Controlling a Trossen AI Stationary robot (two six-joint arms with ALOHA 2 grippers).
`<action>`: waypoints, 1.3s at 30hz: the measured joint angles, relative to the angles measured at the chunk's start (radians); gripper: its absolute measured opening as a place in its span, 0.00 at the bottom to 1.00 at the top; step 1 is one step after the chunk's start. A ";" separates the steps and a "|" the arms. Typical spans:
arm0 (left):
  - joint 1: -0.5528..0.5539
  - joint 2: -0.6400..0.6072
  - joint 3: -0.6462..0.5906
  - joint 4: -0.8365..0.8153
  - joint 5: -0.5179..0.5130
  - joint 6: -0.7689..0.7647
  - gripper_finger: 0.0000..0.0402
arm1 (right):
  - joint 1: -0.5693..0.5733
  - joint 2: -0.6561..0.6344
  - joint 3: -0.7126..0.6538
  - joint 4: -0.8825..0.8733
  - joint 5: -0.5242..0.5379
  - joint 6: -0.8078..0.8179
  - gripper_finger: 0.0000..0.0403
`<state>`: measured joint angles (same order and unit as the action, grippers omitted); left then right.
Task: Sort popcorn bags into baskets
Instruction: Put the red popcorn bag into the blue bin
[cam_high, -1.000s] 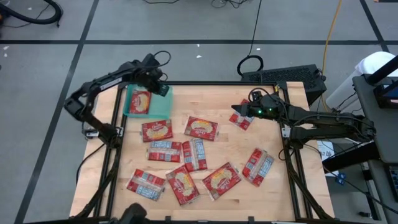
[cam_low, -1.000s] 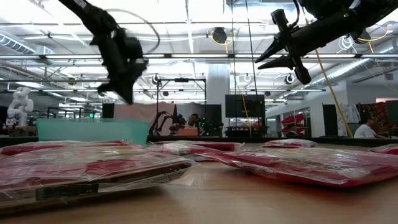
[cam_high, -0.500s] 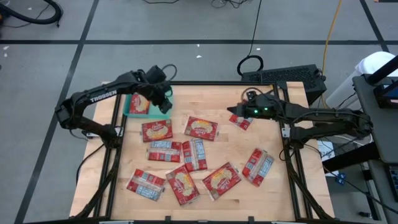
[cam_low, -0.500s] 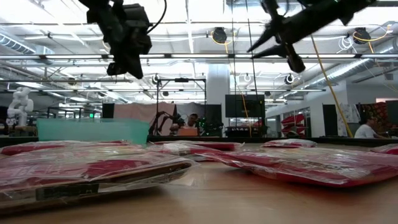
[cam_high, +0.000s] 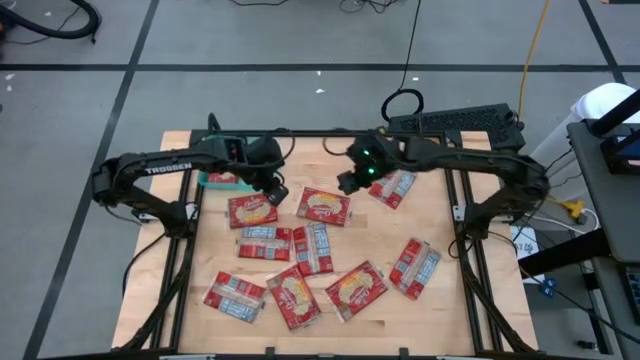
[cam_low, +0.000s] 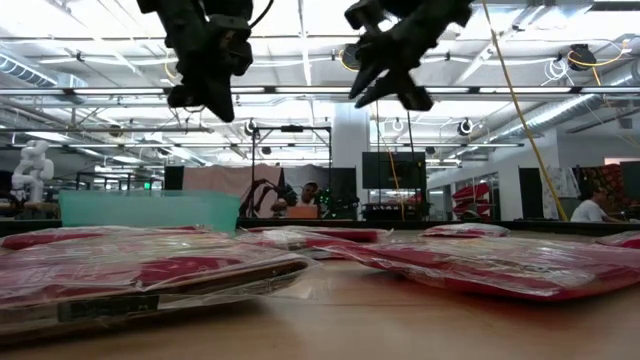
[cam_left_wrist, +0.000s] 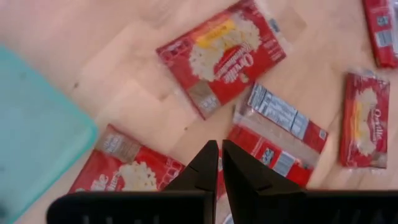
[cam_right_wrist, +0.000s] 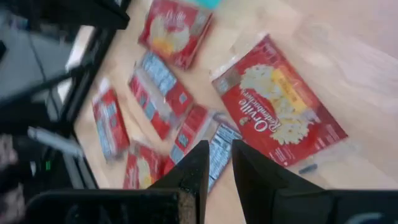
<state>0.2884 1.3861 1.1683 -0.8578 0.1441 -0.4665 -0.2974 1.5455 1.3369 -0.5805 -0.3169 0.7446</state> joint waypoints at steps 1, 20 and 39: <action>-0.011 0.003 0.000 -0.006 -0.005 0.014 0.06 | -0.010 0.019 0.010 0.000 -0.028 -0.035 0.16; -0.300 -0.014 -0.074 -0.060 -0.098 -0.378 0.06 | -0.078 0.330 0.027 0.025 -0.021 -0.799 0.55; -0.375 -0.014 -0.074 0.059 -0.234 -0.432 0.06 | -0.075 0.432 -0.058 0.165 0.027 -0.901 0.50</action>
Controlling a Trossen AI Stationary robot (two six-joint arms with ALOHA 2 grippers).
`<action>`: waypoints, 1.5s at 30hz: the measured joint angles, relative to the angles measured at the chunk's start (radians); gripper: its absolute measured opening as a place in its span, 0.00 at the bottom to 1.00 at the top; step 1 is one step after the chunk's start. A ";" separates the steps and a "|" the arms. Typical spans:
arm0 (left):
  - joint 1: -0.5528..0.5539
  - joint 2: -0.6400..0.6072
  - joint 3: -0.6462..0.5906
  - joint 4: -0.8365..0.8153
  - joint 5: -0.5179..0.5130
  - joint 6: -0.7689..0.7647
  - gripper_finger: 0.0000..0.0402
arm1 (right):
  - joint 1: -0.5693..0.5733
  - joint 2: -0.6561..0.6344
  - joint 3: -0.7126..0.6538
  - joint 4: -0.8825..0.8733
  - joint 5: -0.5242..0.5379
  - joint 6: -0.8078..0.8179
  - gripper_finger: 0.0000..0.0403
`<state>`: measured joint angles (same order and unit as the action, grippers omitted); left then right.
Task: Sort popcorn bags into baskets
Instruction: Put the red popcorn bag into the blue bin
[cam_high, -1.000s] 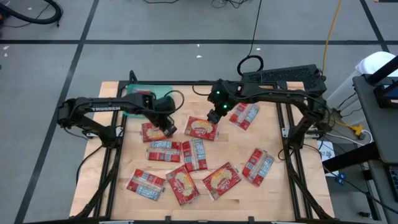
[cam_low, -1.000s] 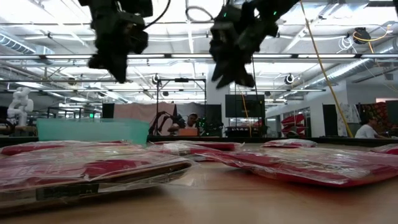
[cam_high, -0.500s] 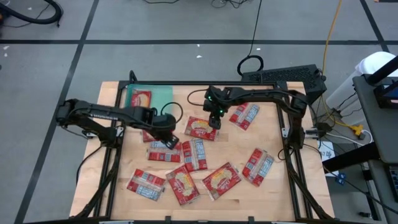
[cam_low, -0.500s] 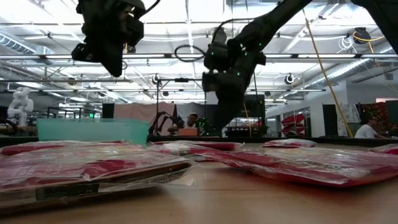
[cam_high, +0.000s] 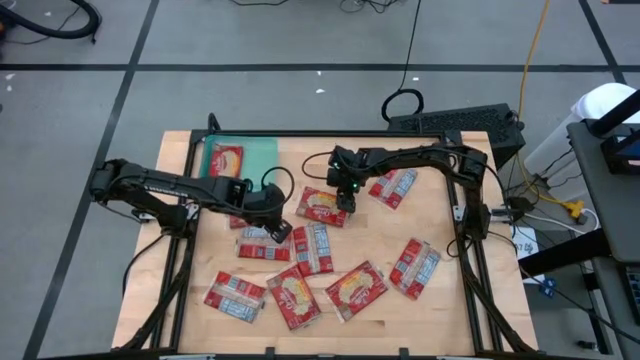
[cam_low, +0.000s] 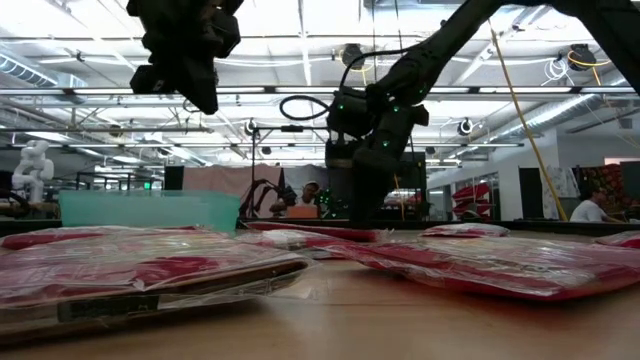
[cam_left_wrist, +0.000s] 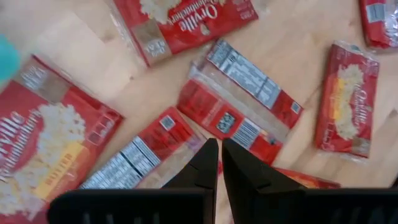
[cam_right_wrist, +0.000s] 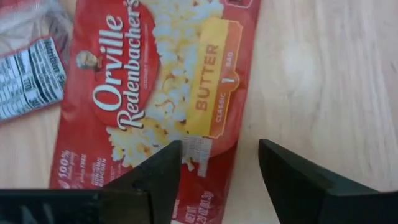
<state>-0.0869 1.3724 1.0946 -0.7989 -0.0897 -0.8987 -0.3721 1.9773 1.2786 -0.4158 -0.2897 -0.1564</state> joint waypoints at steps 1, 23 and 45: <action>0.000 0.000 0.000 -0.002 -0.014 0.010 0.06 | 0.003 -0.002 -0.018 0.011 0.000 0.010 0.47; 0.065 0.011 0.000 0.044 -0.180 -0.256 0.06 | -0.014 -0.116 -0.124 0.067 -0.397 0.408 0.00; 0.175 0.248 -0.001 0.419 -0.035 0.392 0.78 | 0.029 -0.264 -0.185 0.039 -0.386 0.355 0.00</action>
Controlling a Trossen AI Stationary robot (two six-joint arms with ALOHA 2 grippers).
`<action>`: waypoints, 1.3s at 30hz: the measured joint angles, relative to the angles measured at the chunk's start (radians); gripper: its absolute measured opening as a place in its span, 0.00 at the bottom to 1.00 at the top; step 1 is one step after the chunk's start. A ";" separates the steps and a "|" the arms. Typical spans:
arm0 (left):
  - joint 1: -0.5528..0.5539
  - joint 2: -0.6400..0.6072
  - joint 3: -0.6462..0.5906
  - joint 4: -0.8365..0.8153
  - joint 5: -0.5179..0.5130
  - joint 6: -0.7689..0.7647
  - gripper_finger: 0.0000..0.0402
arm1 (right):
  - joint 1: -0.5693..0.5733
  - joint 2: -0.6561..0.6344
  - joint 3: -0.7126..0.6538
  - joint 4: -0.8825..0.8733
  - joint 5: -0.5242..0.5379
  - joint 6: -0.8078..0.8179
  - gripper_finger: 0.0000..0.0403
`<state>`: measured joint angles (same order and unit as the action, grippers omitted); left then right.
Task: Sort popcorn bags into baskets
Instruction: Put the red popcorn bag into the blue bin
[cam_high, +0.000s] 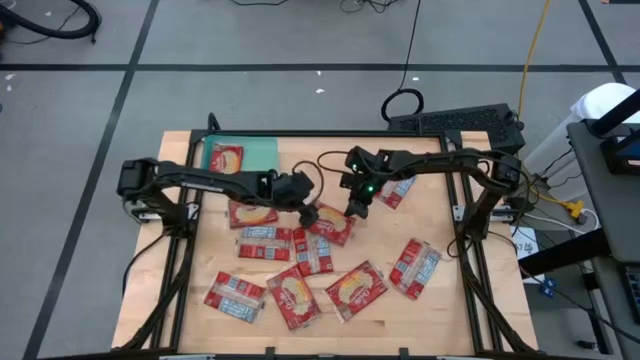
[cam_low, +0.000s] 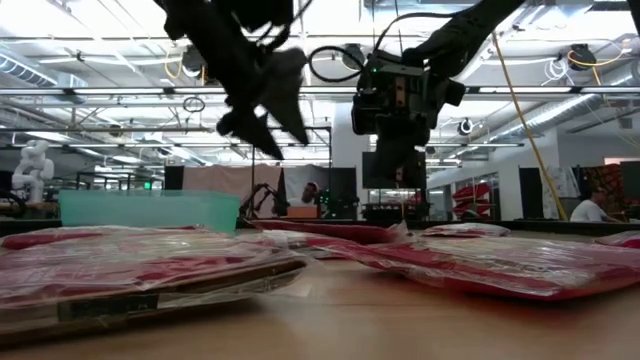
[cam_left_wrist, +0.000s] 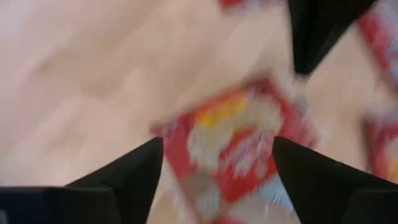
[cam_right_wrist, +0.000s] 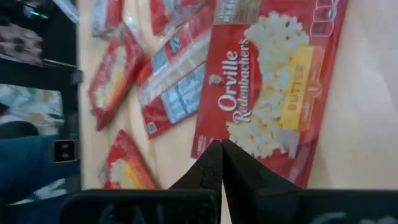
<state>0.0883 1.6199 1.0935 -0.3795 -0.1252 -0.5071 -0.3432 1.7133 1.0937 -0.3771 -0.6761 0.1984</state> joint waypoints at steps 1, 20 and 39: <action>0.014 0.013 0.002 0.014 0.023 -0.014 0.79 | 0.005 -0.004 0.000 -0.016 0.017 0.000 0.00; 0.037 0.174 0.003 -0.113 0.240 -0.471 0.62 | 0.032 -0.011 -0.088 -0.053 0.012 0.074 0.00; 0.053 0.270 0.002 0.075 0.284 -0.244 0.10 | 0.035 -0.054 -0.096 -0.075 -0.031 0.050 0.00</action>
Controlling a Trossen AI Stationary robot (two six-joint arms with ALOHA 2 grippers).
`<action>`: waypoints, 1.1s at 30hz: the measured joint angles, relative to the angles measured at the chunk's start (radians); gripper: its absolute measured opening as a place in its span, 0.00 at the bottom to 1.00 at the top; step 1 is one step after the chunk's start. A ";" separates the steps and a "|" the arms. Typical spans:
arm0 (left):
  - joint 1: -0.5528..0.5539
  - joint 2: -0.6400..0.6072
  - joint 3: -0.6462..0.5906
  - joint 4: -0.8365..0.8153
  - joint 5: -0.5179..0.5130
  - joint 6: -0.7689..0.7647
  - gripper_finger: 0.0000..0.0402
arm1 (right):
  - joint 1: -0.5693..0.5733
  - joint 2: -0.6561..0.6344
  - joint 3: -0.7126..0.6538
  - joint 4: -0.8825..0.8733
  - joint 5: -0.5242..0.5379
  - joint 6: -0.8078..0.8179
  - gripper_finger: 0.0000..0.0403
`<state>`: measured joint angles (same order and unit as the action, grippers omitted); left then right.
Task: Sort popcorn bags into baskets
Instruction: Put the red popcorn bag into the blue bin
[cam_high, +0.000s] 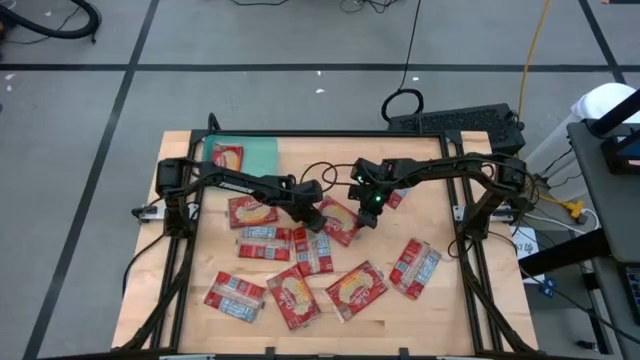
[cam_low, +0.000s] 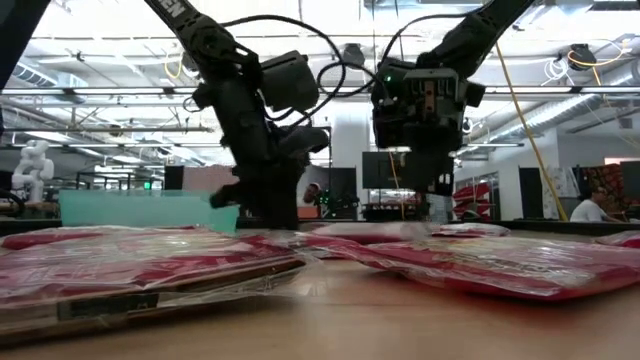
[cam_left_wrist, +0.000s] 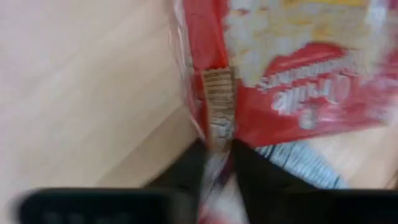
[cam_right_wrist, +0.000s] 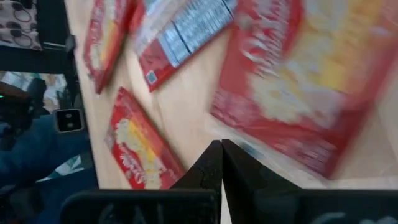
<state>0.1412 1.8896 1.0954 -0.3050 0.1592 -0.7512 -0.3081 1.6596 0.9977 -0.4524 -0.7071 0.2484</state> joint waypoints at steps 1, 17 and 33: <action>0.004 0.000 0.000 0.006 -0.001 0.011 0.05 | -0.004 -0.016 0.000 -0.005 0.000 -0.001 0.00; 0.036 -0.217 0.001 0.068 -0.025 0.299 0.00 | -0.088 -0.375 0.000 0.005 0.252 0.072 0.12; 0.034 -0.554 0.002 0.008 0.035 0.491 0.00 | -0.112 -0.293 0.002 0.502 0.165 0.044 0.48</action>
<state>0.1753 1.3353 1.0970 -0.2967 0.1943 -0.2606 -0.4197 1.3668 0.9993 0.0500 -0.5425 0.2926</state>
